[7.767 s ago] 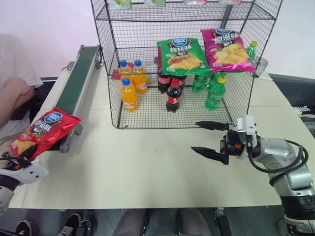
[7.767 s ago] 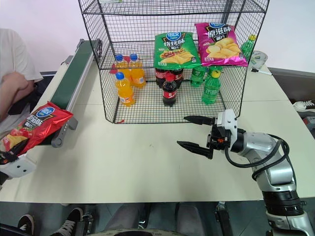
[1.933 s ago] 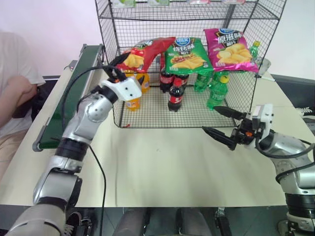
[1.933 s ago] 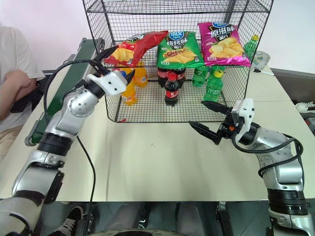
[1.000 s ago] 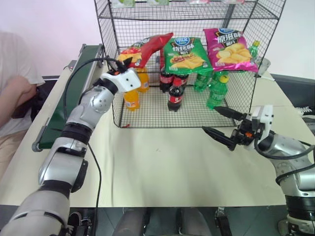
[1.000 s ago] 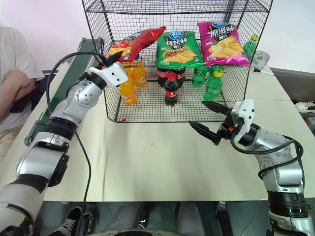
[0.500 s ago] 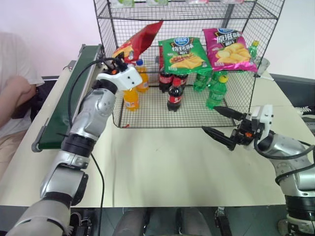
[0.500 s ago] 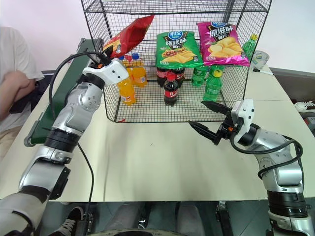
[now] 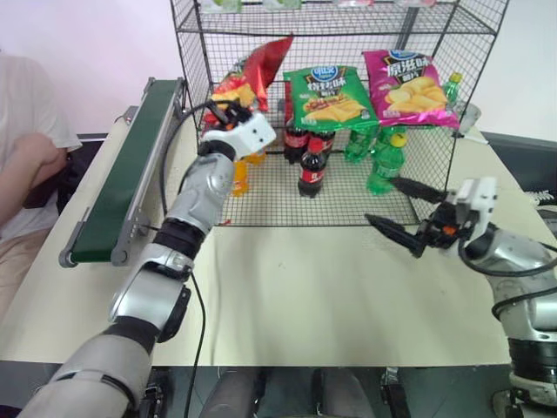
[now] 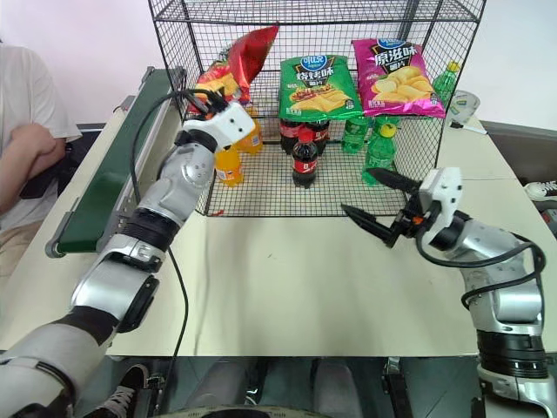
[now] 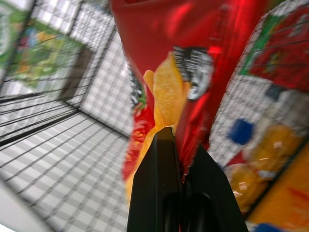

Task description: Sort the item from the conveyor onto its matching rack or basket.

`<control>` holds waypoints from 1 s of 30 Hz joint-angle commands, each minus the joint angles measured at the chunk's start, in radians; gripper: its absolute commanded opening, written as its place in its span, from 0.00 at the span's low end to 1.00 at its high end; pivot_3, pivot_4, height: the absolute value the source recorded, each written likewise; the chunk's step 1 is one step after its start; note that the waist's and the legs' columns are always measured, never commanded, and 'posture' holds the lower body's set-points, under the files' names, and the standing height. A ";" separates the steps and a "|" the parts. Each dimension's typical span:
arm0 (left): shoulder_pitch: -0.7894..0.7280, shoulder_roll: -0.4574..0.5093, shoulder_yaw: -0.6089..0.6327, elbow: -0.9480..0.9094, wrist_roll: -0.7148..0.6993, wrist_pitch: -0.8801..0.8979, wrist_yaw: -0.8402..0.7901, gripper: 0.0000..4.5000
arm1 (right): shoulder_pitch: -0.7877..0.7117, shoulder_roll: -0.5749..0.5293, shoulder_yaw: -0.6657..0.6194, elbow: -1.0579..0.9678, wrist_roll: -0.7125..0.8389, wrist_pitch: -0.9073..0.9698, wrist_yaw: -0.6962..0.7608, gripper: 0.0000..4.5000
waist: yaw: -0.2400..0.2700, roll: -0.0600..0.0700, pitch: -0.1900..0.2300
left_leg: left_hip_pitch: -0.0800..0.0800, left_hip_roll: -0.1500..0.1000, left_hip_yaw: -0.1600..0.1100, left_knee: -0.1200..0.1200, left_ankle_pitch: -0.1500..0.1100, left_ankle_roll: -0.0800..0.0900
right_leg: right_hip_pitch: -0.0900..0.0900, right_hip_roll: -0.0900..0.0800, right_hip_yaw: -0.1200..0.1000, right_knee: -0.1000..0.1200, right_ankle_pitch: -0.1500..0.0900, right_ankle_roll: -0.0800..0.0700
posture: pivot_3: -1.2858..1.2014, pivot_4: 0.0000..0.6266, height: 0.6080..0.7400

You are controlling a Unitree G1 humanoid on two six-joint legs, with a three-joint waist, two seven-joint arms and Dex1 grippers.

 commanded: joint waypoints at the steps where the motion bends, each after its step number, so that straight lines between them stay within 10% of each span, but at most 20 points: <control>1: -0.036 -0.016 -0.004 -0.001 -0.016 -0.030 0.031 0.00 | 0.002 -0.007 -0.035 -0.026 0.018 -0.020 0.007 1.00 | -0.001 0.000 0.000 | 0.000 0.000 0.000 0.000 0.000 0.000 | 0.000 0.000 0.000 0.000 0.000 0.000 | 0.52 0.24 1.00; 23: -0.061 -0.112 0.057 0.070 -0.184 -0.109 0.054 0.00 | 0.001 0.009 0.000 -0.027 0.005 -0.015 -0.018 1.00 | 0.000 0.000 0.000 | 0.000 0.000 0.000 0.000 0.000 0.000 | 0.000 -0.001 0.000 0.000 0.000 0.000 | 0.52 0.24 1.00; 30: -0.040 -0.113 0.071 0.026 -0.220 -0.138 0.054 0.60 | -0.001 0.010 0.009 -0.027 0.005 -0.012 -0.021 1.00 | -0.001 0.000 0.000 | 0.000 0.000 0.000 0.000 0.000 0.000 | 0.000 -0.001 0.000 0.000 0.000 0.000 | 0.52 0.24 1.00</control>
